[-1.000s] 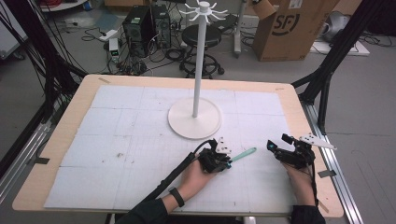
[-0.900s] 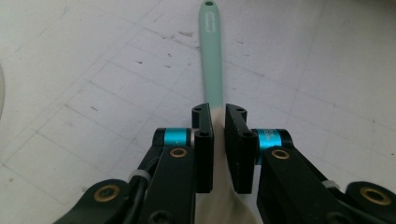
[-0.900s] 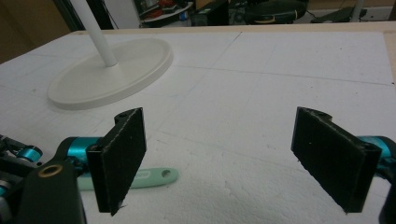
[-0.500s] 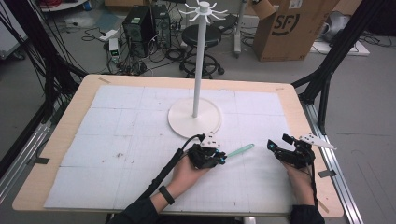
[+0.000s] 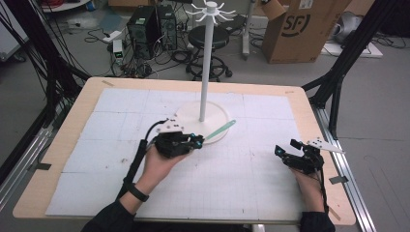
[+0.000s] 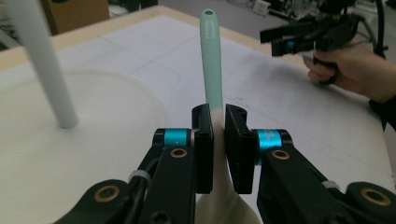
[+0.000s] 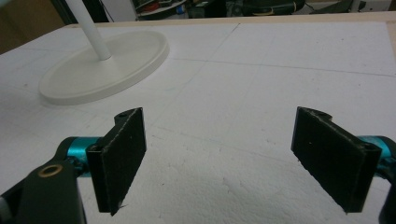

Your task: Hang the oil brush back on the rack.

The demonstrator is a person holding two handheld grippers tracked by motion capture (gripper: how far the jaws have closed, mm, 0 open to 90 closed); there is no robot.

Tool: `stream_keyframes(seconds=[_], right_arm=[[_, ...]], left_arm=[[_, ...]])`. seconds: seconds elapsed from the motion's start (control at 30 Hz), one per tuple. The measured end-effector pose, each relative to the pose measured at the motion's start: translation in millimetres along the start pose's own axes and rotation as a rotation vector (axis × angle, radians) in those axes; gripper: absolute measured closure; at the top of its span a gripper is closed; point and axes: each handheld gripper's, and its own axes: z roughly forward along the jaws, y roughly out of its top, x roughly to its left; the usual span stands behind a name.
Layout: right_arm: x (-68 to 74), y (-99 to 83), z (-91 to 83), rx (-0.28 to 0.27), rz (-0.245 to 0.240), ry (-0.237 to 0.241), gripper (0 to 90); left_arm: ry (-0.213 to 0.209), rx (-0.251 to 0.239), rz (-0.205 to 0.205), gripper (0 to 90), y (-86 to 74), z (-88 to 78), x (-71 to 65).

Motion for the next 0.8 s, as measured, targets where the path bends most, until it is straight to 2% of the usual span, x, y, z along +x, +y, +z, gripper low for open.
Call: stream_keyframes(seconds=[0.17,0.47,0.63,0.73,0.8], right_arm=[[-0.2,-0.2,1.1,-0.001,0.002,0.001,17.1],[-0.5,-0.1,3.9,0.001,0.005,0.004,17.1],[-0.9,-0.2,5.3,0.003,-0.001,0.007,17.1],[-0.7,0.2,4.9,0.001,-0.002,0.008,17.1],[-0.4,0.4,4.8,0.001,-0.003,0.008,17.2]], left_arm=[[0.042,-0.046,-0.001,82.3,9.7,-31.4,15.2],[0.070,-0.125,-0.025,82.3,26.2,-77.3,36.3],[0.093,-0.136,-0.017,82.4,36.3,-96.5,43.0],[0.086,-0.152,-0.027,82.4,43.8,-106.9,47.3],[0.092,-0.140,-0.020,82.4,49.3,-112.7,49.6]])
